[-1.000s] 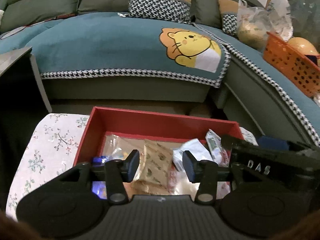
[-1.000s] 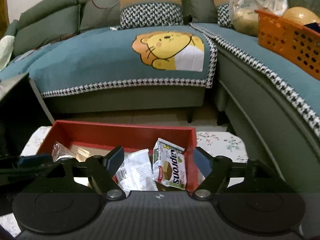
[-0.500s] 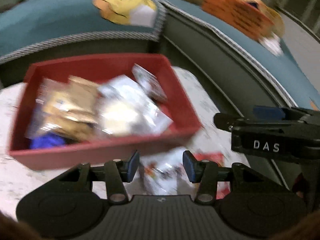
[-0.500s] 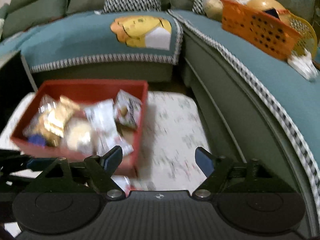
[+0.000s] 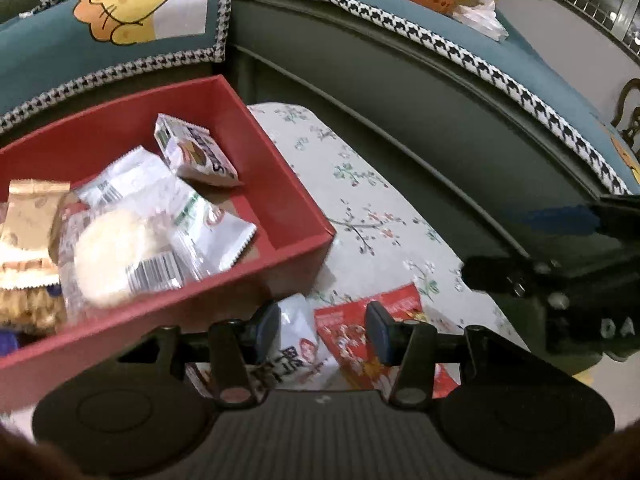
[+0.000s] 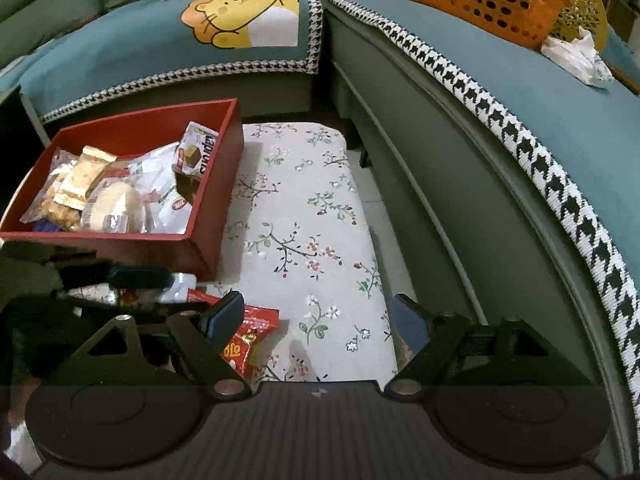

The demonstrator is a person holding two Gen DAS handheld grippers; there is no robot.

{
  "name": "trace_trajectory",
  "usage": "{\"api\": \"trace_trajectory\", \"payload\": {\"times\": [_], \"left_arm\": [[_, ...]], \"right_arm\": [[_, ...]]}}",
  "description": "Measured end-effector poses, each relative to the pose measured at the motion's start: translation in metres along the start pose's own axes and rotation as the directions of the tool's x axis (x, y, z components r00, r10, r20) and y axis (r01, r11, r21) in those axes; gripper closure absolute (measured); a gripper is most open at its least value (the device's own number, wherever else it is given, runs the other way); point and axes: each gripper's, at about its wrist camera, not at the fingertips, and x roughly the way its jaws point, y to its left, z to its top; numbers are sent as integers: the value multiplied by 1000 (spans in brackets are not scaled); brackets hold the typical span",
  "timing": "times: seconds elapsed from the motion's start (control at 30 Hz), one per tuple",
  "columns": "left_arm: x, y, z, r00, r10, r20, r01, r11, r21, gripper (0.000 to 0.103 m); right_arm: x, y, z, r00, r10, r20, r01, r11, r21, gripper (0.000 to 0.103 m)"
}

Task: Organize snacks
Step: 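Move both tools to the remaining packs beside the red box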

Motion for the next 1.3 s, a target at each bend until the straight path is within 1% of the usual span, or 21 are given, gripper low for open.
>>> {"api": "trace_trajectory", "payload": {"times": [0.1,0.17,0.2,0.23,0.37,0.5,0.57,0.63,0.7,0.73,0.8,0.83,0.87,0.9,1.0,1.07,1.1,1.2,1.23,1.27,1.3], "left_arm": [[12,8,-3,1000,5,-10,-5,1000,6,49],[19,13,-8,999,24,-31,-25,1000,-5,44],[17,14,-11,1000,22,-19,-22,1000,-9,44],[15,14,-13,999,20,-26,-21,1000,-20,44],[3,5,-30,996,5,-85,-7,1000,-28,43],[-12,-9,-50,990,30,-138,-30,1000,-3,41],[-17,-10,-56,990,25,-139,-29,999,-21,41],[-20,-8,-57,991,31,-132,-40,997,-60,41],[-21,-5,-61,991,26,-132,-38,995,-90,39],[-21,-5,-63,991,25,-134,-38,995,-97,36],[-19,-7,-64,992,50,-120,-62,993,-99,31],[-18,-8,-63,991,73,-115,-85,991,-104,26],[-17,-7,-62,988,99,-116,-113,986,-120,24],[-18,-5,-60,987,111,-118,-127,981,-144,24],[-23,3,-58,990,75,-119,-99,972,-214,24],[-24,5,-62,991,75,-115,-102,962,-252,24],[-23,2,-63,990,79,-116,-105,964,-245,25],[-20,-12,-66,983,146,-111,-166,966,-198,26],[-19,-17,-67,981,161,-110,-179,967,-183,29],[-18,-21,-68,978,181,-107,-197,967,-162,38],[-18,-25,-69,974,201,-109,-215,967,-139,39]], "right_arm": [[1,-1,-3,1000,11,-10,-11,1000,-2,18],[2,-2,-4,1000,16,-16,-16,1000,-3,18],[2,-2,-4,1000,16,-16,-16,1000,-3,18],[2,-2,-4,1000,17,-17,-17,1000,-2,18],[1,-4,-5,999,32,-22,-31,999,13,18],[-1,-3,-7,999,32,-30,-32,999,11,18],[-2,-1,-8,999,38,-33,-38,999,7,18],[-2,2,-9,998,42,-39,-42,999,-8,18],[0,6,-10,998,45,-46,-46,998,-31,18],[0,8,-10,998,44,-48,-46,998,-42,18],[2,7,-11,998,44,-53,-47,998,-48,18],[3,7,-11,997,44,-58,-47,998,-46,18],[4,6,-11,997,41,-63,-44,998,-46,18],[5,6,-12,997,40,-67,-43,998,-46,18],[11,6,-14,996,50,-74,-54,997,-58,18],[19,10,-16,995,44,-94,-53,995,-90,18],[24,11,-16,994,38,-105,-49,994,-96,18],[30,12,-15,993,34,-115,-46,994,-104,18],[30,11,-14,993,32,-112,-44,994,-102,18],[30,10,-14,994,35,-108,-45,994,-97,18],[29,8,-13,994,38,-100,-47,995,-91,18]]}}
